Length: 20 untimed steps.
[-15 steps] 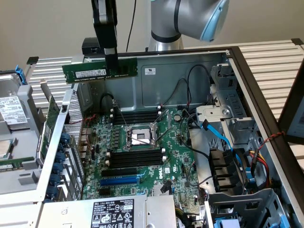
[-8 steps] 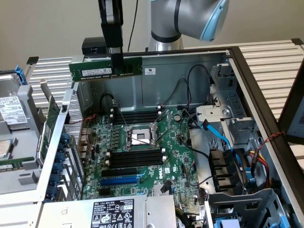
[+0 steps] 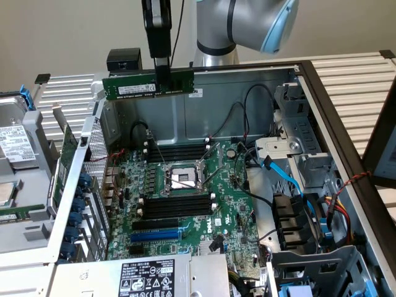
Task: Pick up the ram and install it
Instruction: 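Pick up the ram and move it above insertion slot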
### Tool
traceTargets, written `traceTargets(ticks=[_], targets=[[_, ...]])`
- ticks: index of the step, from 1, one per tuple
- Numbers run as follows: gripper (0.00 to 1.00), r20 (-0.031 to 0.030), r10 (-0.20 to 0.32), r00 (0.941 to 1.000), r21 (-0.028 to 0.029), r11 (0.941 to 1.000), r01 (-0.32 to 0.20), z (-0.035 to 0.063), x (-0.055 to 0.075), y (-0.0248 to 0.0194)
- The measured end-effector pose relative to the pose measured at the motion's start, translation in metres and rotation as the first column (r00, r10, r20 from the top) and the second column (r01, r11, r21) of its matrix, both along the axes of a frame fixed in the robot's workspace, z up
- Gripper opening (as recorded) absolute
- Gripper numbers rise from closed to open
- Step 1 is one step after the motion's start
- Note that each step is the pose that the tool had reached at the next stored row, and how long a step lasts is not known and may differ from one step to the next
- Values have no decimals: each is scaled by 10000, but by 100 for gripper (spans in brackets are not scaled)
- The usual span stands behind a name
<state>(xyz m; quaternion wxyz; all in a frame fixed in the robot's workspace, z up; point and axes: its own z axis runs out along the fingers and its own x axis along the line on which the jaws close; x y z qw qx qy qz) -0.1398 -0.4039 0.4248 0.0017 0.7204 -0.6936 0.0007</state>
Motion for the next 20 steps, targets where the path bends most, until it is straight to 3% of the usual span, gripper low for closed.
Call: traceTargets(ticks=[7,14,20], targets=[[13,37,-56,10000,0,10000,56,-10,133,66],[13,38,-505,9987,8,9987,505,-36,179,73],[13,40,-582,9983,16,9983,582,-97,218,81]])
